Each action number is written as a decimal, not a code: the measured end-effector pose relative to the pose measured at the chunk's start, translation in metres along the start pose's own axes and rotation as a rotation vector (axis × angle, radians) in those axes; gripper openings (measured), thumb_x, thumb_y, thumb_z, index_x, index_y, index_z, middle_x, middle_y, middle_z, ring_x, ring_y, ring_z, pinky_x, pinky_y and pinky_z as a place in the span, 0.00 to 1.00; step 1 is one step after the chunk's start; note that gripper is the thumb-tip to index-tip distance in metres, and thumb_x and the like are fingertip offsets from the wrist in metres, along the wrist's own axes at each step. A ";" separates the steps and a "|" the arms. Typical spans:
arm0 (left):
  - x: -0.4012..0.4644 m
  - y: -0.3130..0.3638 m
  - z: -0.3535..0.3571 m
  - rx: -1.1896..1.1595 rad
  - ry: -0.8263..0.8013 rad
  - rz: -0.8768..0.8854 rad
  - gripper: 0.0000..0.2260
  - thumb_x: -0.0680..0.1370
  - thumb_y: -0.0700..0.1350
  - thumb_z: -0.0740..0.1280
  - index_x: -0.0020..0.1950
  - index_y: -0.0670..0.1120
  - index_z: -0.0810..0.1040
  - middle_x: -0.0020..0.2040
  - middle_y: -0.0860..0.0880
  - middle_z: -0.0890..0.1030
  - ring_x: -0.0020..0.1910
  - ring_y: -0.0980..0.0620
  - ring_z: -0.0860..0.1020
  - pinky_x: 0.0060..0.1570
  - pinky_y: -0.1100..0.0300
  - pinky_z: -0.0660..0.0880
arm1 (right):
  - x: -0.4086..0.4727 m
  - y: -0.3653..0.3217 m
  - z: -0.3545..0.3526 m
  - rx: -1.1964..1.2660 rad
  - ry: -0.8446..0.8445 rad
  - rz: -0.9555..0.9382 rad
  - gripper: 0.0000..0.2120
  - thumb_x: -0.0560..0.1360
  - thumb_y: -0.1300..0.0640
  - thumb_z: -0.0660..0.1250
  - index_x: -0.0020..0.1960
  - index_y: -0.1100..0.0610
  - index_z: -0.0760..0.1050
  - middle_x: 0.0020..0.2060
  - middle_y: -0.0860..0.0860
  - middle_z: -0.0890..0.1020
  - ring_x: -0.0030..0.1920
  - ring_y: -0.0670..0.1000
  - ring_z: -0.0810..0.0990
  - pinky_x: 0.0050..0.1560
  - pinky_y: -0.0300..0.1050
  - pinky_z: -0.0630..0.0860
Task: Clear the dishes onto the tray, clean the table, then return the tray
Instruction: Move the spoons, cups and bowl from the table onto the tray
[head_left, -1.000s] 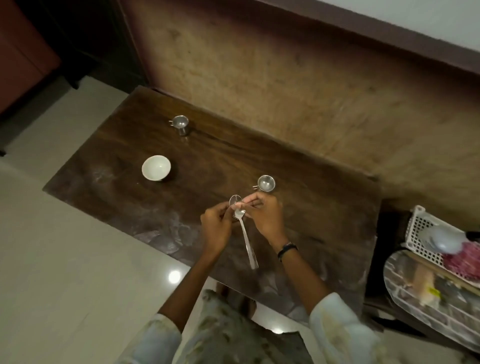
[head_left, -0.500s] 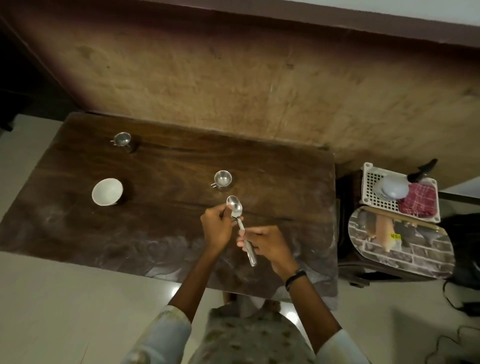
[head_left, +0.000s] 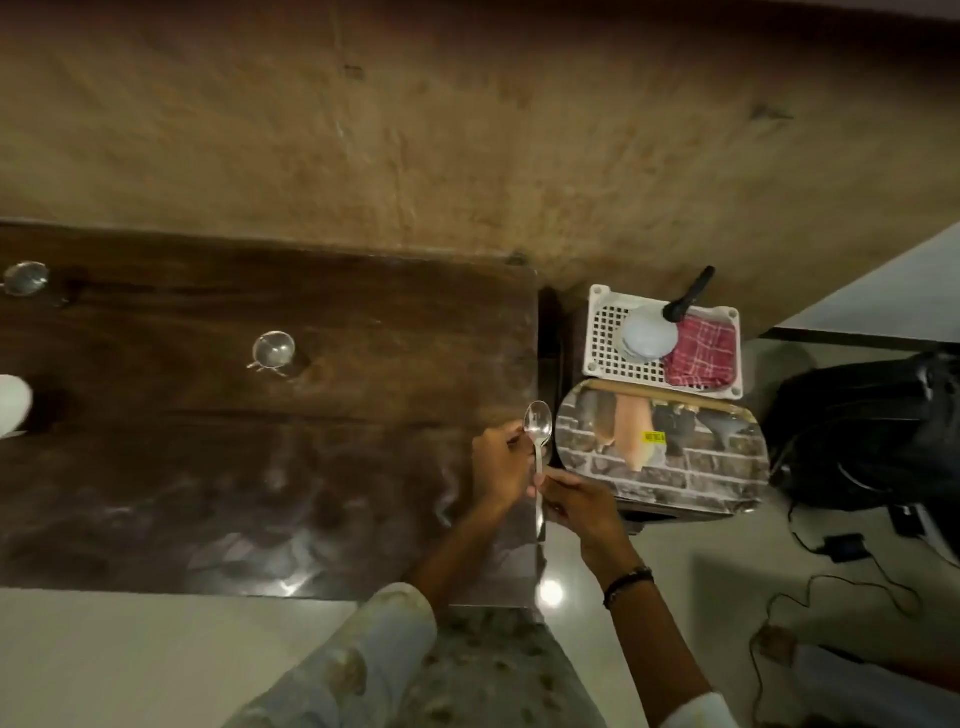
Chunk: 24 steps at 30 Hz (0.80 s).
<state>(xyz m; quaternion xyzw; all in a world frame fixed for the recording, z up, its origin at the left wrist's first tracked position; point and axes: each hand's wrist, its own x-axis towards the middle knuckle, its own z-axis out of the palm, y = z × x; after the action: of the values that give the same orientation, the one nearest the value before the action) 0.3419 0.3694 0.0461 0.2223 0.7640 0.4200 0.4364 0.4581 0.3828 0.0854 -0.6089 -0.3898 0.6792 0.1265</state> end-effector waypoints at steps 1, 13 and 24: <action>0.002 0.000 0.025 0.006 -0.015 -0.015 0.07 0.75 0.42 0.65 0.46 0.43 0.83 0.40 0.41 0.85 0.34 0.46 0.81 0.32 0.62 0.77 | 0.012 0.001 -0.020 -0.011 0.021 0.002 0.05 0.75 0.65 0.66 0.46 0.61 0.82 0.33 0.51 0.82 0.36 0.49 0.80 0.42 0.42 0.79; 0.051 -0.034 0.163 0.063 -0.006 -0.109 0.12 0.74 0.33 0.66 0.57 0.36 0.80 0.55 0.38 0.83 0.55 0.43 0.82 0.56 0.55 0.77 | 0.153 0.041 -0.110 -0.038 0.197 0.143 0.10 0.70 0.68 0.71 0.35 0.54 0.80 0.29 0.50 0.81 0.33 0.49 0.77 0.33 0.39 0.74; 0.068 -0.034 0.166 0.194 -0.070 0.011 0.14 0.76 0.31 0.62 0.59 0.38 0.79 0.56 0.38 0.82 0.55 0.42 0.80 0.56 0.60 0.73 | 0.194 0.048 -0.109 -0.190 0.244 0.048 0.07 0.68 0.63 0.74 0.41 0.51 0.83 0.43 0.55 0.85 0.45 0.57 0.83 0.52 0.54 0.80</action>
<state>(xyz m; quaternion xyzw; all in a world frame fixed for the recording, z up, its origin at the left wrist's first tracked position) 0.4487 0.4730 -0.0597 0.2823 0.7840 0.3386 0.4370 0.5296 0.5166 -0.0838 -0.7051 -0.4194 0.5632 0.0987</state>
